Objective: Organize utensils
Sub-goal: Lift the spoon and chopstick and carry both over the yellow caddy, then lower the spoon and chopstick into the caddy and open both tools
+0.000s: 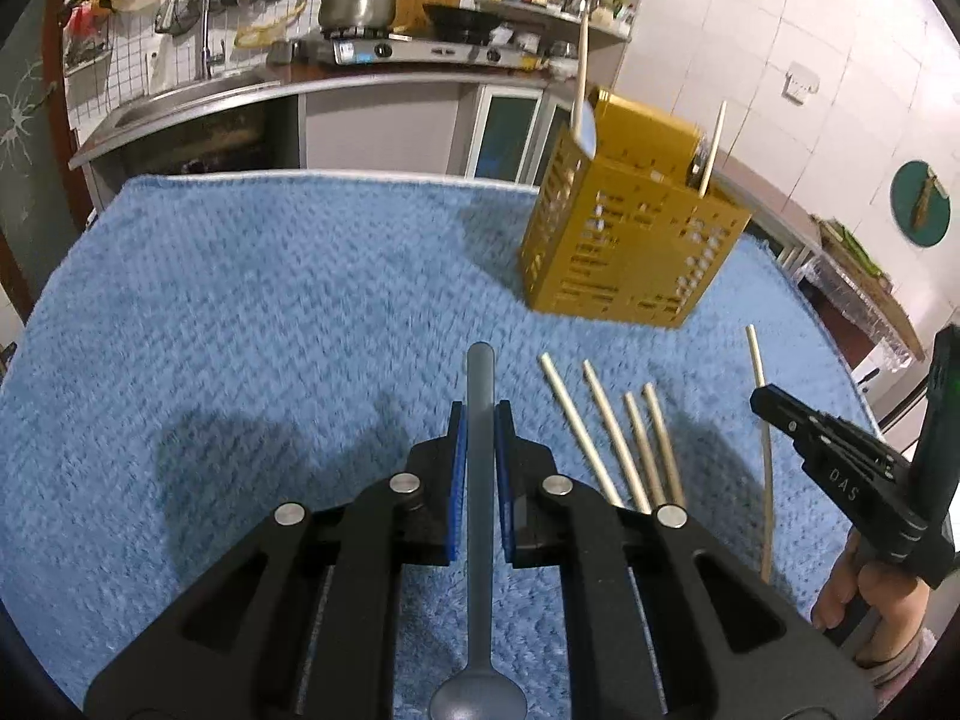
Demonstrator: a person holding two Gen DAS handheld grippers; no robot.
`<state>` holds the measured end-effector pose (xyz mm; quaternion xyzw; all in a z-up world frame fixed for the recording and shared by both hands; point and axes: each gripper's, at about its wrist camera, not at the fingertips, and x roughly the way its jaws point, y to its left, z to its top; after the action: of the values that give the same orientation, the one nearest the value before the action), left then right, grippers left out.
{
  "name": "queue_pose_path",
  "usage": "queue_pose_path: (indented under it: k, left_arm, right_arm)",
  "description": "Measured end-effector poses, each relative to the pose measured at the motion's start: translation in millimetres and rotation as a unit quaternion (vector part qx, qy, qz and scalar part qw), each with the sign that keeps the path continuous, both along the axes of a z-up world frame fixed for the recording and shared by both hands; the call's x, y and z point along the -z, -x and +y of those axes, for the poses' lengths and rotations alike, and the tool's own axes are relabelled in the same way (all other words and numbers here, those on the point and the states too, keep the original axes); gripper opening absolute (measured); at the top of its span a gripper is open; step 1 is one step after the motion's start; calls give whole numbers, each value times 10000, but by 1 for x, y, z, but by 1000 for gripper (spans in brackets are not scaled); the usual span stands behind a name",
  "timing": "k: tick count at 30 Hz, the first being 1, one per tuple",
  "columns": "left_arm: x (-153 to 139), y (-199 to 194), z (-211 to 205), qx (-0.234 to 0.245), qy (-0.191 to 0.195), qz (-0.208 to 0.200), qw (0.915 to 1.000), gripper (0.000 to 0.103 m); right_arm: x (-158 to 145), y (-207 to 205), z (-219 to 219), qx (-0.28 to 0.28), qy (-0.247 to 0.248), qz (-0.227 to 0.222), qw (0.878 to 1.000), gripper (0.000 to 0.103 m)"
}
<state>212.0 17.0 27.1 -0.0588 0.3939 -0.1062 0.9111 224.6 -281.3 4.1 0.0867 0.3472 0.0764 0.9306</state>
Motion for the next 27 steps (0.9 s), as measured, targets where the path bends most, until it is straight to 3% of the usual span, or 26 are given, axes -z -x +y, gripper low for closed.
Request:
queue_pose_path:
  k: [10,22,27]
  left_arm:
    - [-31,7,4,-54,232,-467,9986,8]
    - [-65,-4,-22,231,340,-1196,9920,8]
    - [-70,-19,-36,359,370,-1264,9906,8]
  right_arm:
    - [-24,14,-4,-16,27,-424,9991,6]
    - [-78,23,-24,161,-79,-1505,9884,6]
    - [-94,14,-33,189,-105,-1732,9847,6]
